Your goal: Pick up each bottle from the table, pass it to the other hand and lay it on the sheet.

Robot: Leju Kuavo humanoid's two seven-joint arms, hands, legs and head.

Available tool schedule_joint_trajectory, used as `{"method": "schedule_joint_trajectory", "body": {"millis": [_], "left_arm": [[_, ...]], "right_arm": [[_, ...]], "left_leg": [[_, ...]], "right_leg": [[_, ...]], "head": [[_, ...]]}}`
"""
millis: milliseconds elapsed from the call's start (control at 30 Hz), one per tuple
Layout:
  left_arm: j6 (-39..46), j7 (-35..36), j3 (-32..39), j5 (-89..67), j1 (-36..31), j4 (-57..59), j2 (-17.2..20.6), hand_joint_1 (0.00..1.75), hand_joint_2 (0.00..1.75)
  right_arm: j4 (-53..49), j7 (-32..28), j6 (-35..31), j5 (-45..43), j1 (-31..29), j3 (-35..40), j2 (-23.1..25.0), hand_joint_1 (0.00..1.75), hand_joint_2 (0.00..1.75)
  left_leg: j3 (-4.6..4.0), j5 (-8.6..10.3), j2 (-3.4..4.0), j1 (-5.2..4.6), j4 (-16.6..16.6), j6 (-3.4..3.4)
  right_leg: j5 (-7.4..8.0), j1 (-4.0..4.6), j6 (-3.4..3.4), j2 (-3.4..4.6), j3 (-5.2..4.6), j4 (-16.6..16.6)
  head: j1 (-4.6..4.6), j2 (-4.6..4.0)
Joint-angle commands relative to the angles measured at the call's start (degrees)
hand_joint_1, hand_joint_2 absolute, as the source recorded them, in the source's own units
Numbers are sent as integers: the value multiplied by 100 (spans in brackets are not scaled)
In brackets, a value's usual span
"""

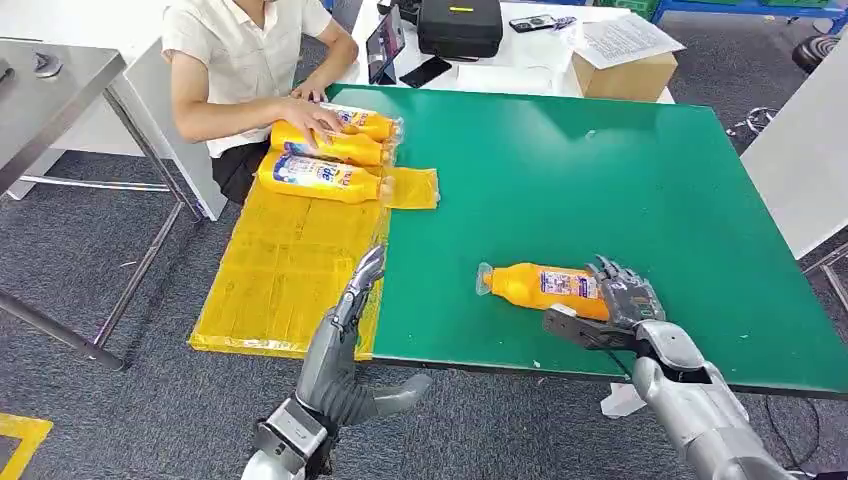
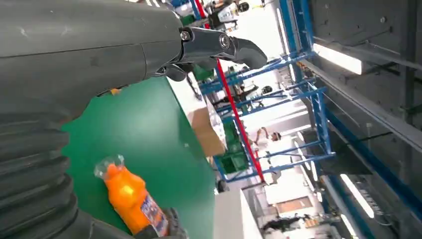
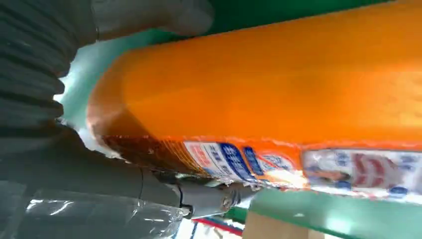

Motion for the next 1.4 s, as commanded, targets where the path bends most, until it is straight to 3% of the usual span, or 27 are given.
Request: {"method": "schedule_joint_trajectory", "body": {"millis": [33,200,300,433,533,600,667,700,733,800,900,1000,1200,1400], "left_arm": [[-60,-60,-50,173,-330,478,96,0,175],[-84,-93,-53,196,-339,404,94,0,175],[-104,-102,-34,224,-293,353,83,0,175],[-112,-100,-18,244,-279,371,77,0,175],[-120,-36,46,351,-248,415,22,0,175],[-72,299,228,708,-180,633,-135,0,175],[14,894,392,1357,-134,1185,-307,0,175],[-5,734,383,1412,-147,1355,-309,0,175],[-3,1396,465,2006,-152,1693,-356,0,175],[-205,1451,388,2708,-326,2486,-305,0,175],[-472,1067,83,2878,-577,2993,-296,0,175],[-212,980,-32,2821,-643,2765,-347,0,175],[-135,1046,-97,2845,-637,2622,-305,0,175],[-199,934,-230,2794,-674,2402,-268,0,175]], "right_arm": [[1585,-434,40,-263,120,-256,13,175,175],[1198,-601,188,-366,154,-286,-37,175,175],[567,-970,272,-825,414,-513,29,175,175],[313,-986,339,-929,519,-531,47,175,175],[17,-1264,506,-1410,693,-788,142,175,175],[-684,-1366,482,-1636,991,-829,235,175,175],[-1657,-1457,940,-2391,1416,-1022,509,175,175],[-1877,-1286,959,-2401,1492,-971,540,175,175],[-2110,-1580,1097,-2766,1527,-954,640,175,175],[-2417,-1824,1536,-3391,1379,-743,881,175,175],[-2642,-1856,2061,-4128,1148,-386,1205,175,175],[-2785,-1895,2148,-4392,1102,-91,1369,175,175],[-2803,-1917,2156,-4552,1129,-30,1331,175,175],[-2589,-1928,2205,-4671,1016,291,1600,175,175]], "left_leg": [[27,1,-30,10,-8,-8],[82,-24,-41,13,-13,-1],[87,-30,-27,10,-8,6],[90,-33,-28,17,-17,0],[93,-40,-14,15,-23,-1],[92,-41,-3,16,-16,1],[92,-40,-1,17,-17,3],[91,-39,-3,19,-21,-1],[90,-42,-2,20,-15,5],[87,-48,23,18,-16,1],[89,-56,58,17,-22,-19],[62,-58,62,21,-6,-21],[33,-44,41,19,-8,-17],[1,-42,36,17,-6,-17]], "right_leg": [[-9,9,-8,-26,21,-14],[-34,12,-7,-32,50,-26],[-35,8,-1,-21,58,-27],[-34,15,-9,-17,71,-47],[-29,13,-12,-6,124,-51],[-27,15,-10,-4,122,-45],[-24,18,-8,-4,120,-47],[-24,19,-13,-3,117,-49],[-26,21,-6,-3,121,-46],[-22,20,-7,21,111,-41],[-16,17,-17,61,94,-37],[-20,20,-18,63,62,-17],[-31,17,-12,43,49,-11],[-29,16,-13,42,20,-9]], "head": [[0,0],[0,0],[2,0],[2,0],[4,0],[2,0],[2,0],[2,0],[4,0],[4,0],[2,0],[0,0],[2,0],[0,0]]}}
